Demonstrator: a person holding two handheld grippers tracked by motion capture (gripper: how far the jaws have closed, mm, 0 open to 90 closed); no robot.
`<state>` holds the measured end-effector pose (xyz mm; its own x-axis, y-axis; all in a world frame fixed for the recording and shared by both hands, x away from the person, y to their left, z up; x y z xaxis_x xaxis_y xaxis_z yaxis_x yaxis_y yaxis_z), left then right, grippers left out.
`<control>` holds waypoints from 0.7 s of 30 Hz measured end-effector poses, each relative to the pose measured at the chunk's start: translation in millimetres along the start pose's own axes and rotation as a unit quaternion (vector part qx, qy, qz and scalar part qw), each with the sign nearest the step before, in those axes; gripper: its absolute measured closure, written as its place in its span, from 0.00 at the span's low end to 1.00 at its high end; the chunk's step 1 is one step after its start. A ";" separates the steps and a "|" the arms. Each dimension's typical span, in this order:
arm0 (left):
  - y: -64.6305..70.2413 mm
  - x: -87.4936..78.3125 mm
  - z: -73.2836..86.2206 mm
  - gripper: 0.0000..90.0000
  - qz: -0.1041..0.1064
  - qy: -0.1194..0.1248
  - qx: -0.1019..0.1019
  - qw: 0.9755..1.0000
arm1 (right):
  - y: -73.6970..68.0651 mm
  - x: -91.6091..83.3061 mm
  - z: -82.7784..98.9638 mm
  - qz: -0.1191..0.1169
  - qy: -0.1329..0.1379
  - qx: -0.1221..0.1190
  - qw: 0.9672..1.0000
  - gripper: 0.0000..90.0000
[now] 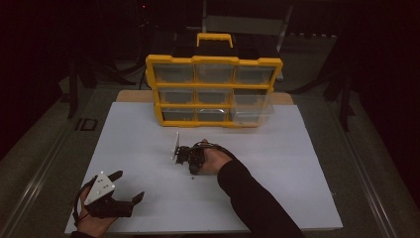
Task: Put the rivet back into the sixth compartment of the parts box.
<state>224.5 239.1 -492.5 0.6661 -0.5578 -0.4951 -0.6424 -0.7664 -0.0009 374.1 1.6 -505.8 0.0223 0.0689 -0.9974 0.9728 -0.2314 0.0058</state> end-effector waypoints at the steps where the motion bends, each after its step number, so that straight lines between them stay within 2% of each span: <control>1: 0.0 0.1 0.0 0.02 0.000 0.000 0.000 1.000 | 0.2 -0.3 0.1 -0.001 -0.001 0.001 1.000 0.91; 12: 0.2 0.3 0.0 0.02 0.001 0.000 0.001 1.000 | 9.1 -18.0 1.6 -0.004 0.018 0.013 1.000 0.91; 21: 0.3 0.5 0.0 0.02 0.001 0.000 0.001 1.000 | 22.7 -45.6 2.9 0.008 0.039 0.024 0.999 0.91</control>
<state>224.7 238.6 -492.7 0.6643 -0.5594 -0.4957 -0.6449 -0.7643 -0.0017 394.5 -9.7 -460.4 0.0570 0.1395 -0.9886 0.9602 -0.2788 0.0160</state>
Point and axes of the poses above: each handheld gripper's, and its own axes: x roughly forward along the jaws, z roughly out of its underside, y roughly to its right, the point moved 2 cm from there along x, roughly forward along the jaws, and after that the axes turned 1 degree about z, right-handed, at the moved point
